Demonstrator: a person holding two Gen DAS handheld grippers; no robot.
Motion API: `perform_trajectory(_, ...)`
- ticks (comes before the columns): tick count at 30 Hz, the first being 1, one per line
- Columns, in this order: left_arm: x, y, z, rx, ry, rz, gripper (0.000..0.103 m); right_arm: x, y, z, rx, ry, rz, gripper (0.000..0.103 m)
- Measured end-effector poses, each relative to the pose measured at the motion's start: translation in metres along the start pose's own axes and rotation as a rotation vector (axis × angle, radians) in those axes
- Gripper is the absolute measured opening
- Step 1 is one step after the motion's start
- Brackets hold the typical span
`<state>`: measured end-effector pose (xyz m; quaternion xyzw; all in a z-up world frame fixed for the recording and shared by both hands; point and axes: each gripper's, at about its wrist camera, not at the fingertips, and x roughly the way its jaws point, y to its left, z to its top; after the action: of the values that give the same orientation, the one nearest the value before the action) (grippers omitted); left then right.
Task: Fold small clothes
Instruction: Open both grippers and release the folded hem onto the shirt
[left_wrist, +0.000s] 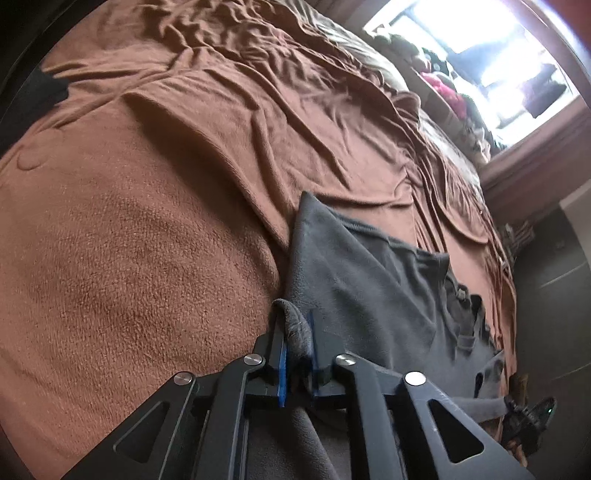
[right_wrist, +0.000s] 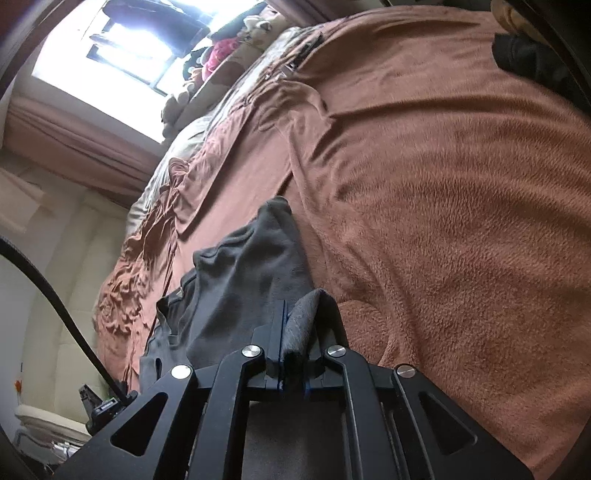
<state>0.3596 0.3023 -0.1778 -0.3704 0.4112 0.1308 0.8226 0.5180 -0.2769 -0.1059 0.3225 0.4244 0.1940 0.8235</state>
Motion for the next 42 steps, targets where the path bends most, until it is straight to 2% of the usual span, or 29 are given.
perform_trajectory(1, -0.002, -0.002, 0.000, 0.014, 0.004, -0.012, 0.028, -0.003, 0.003, 0.000, -0.013, -0.003, -0.011, 0.022)
perform_trajectory(2, -0.003, -0.003, 0.000, 0.027, 0.005, -0.021, 0.046, -0.007, 0.005, 0.001, -0.027, -0.012, -0.017, 0.047)
perform_trajectory(3, -0.006, -0.005, 0.000, 0.041, 0.004, -0.025, 0.054, -0.017, 0.010, 0.001, -0.050, -0.037, -0.028, 0.061)
perform_trajectory(4, -0.010, -0.009, -0.001, 0.064, -0.001, -0.015, 0.071, -0.022, 0.012, -0.001, -0.069, -0.058, -0.034, 0.079)
perform_trajectory(5, -0.014, -0.012, -0.001, 0.089, -0.008, 0.001, 0.080, -0.029, 0.016, -0.002, -0.090, -0.070, -0.038, 0.080)
perform_trajectory(7, -0.018, -0.018, -0.001, 0.141, -0.011, 0.040, 0.084, -0.039, 0.021, -0.006, -0.130, -0.064, -0.042, 0.080)
perform_trajectory(11, -0.019, -0.026, -0.006, 0.242, 0.040, 0.090, 0.084, -0.049, 0.033, -0.014, -0.222, -0.030, -0.103, 0.080)
perform_trajectory(16, -0.003, -0.038, -0.027, 0.423, 0.155, 0.171, 0.085, -0.047, 0.050, -0.025, -0.349, 0.065, -0.177, 0.080)
perform_trajectory(20, 0.008, -0.039, -0.039, 0.523, 0.209, 0.242, 0.085, -0.047, 0.056, -0.033, -0.443, 0.125, -0.242, 0.080)
perform_trajectory(29, 0.015, -0.040, -0.043, 0.654, 0.264, 0.306, 0.086, -0.035, 0.059, -0.036, -0.533, 0.197, -0.344, 0.080)
perform_trajectory(35, 0.023, -0.040, -0.040, 0.679, 0.277, 0.325, 0.091, -0.011, 0.061, -0.038, -0.572, 0.225, -0.378, 0.080)
perform_trajectory(42, 0.038, -0.048, -0.024, 0.673, 0.232, 0.311, 0.092, 0.015, 0.071, -0.030, -0.602, 0.199, -0.405, 0.080)
